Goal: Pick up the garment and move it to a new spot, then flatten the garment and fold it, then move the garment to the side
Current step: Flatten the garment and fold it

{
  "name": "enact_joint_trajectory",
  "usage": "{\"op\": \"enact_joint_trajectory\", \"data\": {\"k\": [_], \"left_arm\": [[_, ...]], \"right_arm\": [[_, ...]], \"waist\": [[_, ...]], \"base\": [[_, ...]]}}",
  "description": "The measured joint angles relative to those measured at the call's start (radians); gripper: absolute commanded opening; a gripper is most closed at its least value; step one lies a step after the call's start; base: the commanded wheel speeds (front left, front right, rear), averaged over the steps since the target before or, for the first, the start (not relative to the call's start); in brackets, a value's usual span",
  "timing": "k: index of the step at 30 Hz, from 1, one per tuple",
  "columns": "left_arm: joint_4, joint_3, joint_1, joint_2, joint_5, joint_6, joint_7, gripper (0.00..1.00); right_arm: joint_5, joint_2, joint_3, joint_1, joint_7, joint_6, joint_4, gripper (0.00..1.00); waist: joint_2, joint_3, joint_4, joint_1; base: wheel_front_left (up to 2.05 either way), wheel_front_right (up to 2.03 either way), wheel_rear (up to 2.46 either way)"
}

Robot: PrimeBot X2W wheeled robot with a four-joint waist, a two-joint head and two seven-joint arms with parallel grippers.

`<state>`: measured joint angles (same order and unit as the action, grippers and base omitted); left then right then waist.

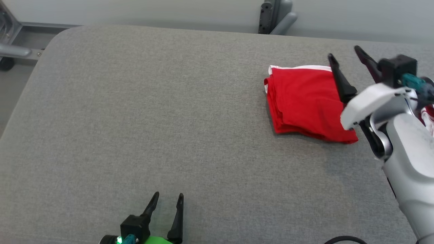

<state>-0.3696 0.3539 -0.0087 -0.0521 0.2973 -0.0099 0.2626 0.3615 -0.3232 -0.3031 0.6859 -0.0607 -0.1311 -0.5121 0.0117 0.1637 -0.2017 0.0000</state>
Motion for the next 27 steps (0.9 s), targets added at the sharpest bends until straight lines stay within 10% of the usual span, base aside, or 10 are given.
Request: {"op": "enact_joint_trajectory", "data": {"k": [13, 27], "left_arm": [[0.062, -0.069, 0.058, 0.002, -0.037, 0.001, 0.0, 1.0], [0.197, -0.146, 0.117, 0.002, -0.055, 0.018, 0.0, 1.0]], "right_arm": [[-0.305, 0.146, 0.437, -0.507, -0.202, 0.0, 0.138, 1.0], [-0.35, 0.272, 0.553, -0.731, -0.202, 0.0, 0.357, 1.0]], "waist": [[0.0, -0.072, 0.091, 0.0], [0.0, -0.117, 0.106, 0.0]], "base": [[0.0, 0.0, 0.0], [0.0, 0.0, 0.0]]}}
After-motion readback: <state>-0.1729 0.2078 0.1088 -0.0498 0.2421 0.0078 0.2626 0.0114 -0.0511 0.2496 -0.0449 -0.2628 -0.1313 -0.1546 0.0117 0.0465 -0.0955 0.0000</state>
